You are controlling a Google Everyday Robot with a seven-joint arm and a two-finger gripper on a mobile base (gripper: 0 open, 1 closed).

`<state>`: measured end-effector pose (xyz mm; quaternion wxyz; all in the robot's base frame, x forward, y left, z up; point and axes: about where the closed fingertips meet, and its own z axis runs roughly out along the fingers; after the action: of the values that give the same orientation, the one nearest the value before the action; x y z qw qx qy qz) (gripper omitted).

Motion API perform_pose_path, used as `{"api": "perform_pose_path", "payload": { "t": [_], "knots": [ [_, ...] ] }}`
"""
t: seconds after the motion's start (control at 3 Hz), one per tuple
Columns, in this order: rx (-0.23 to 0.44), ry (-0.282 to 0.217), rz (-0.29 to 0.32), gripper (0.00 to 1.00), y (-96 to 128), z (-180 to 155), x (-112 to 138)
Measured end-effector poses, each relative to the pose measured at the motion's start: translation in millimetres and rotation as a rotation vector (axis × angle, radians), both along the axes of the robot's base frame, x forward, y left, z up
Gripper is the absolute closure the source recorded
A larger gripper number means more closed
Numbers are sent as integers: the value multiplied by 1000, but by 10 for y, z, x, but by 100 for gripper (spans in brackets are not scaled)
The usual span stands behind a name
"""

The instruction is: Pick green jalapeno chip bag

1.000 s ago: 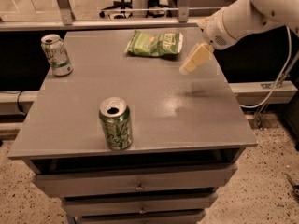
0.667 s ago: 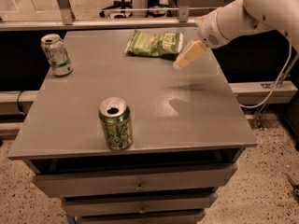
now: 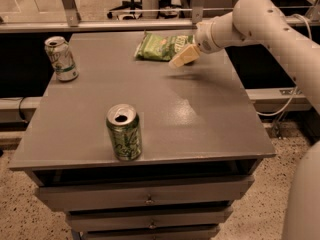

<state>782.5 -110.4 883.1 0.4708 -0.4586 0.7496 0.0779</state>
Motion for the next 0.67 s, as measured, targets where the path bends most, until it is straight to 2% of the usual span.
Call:
{"api": "perform_pose_path", "payload": {
  "t": [0.33,0.67],
  "knots": [
    [63,19,-35,3,120,-186,361],
    [101,34,-69,34,179,-300,618]
  ]
}}
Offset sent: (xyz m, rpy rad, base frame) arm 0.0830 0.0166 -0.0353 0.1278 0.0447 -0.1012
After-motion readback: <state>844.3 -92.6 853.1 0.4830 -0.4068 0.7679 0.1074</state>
